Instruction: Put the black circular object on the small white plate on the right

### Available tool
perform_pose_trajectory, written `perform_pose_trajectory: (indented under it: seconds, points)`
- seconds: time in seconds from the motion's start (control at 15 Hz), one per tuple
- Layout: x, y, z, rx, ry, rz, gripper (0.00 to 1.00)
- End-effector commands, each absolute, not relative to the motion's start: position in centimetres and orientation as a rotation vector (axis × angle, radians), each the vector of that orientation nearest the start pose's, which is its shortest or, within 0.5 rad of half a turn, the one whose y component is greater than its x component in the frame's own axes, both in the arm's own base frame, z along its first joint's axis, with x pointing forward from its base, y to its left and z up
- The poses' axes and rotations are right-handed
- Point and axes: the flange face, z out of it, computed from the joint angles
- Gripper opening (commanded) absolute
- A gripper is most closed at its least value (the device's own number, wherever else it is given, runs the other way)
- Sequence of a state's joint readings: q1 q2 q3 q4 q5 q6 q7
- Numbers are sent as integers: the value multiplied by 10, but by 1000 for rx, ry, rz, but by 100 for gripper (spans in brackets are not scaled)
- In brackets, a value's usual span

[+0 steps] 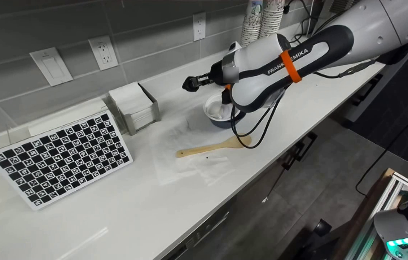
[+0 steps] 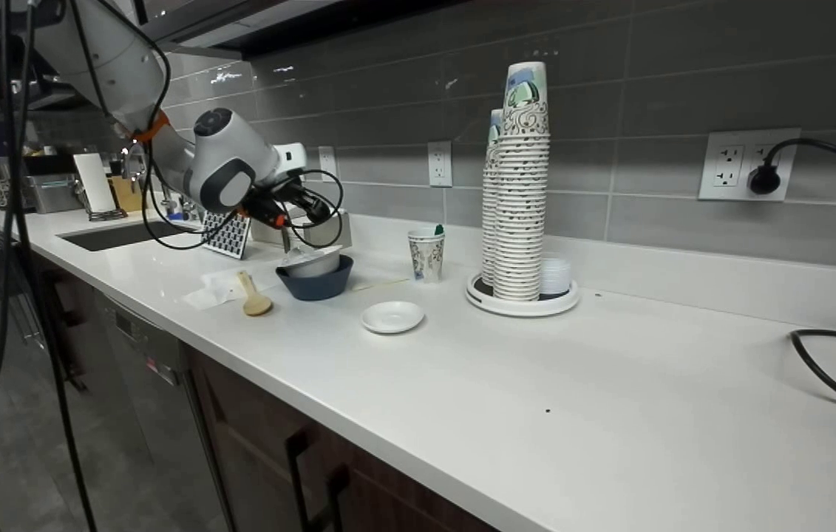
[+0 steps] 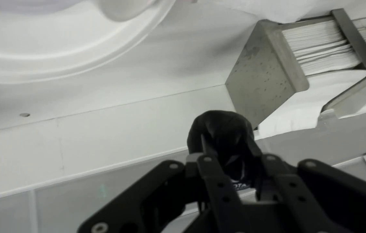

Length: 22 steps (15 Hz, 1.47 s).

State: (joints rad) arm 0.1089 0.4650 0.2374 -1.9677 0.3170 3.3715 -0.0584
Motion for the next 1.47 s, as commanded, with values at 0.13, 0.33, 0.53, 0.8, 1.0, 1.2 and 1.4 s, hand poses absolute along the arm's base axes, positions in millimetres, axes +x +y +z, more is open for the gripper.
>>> perform_pose_trajectory:
  seconds: [0.13,0.33,0.53,0.8,1.0,1.2,1.4]
  points:
    - [582,69,395,-2735,212,-1185,6]
    - [548,24,390,-2843,262,-938,6]
    - [529,-20,375,-2967,379,-728,6]
    - [542,-85,369,-3016,703,-809,6]
    - [539,-81,363,-3072,861,-597,6]
    - [545,-54,364,-3052,850,-499,6]
    - [561,-39,368,-3061,897,-536,6]
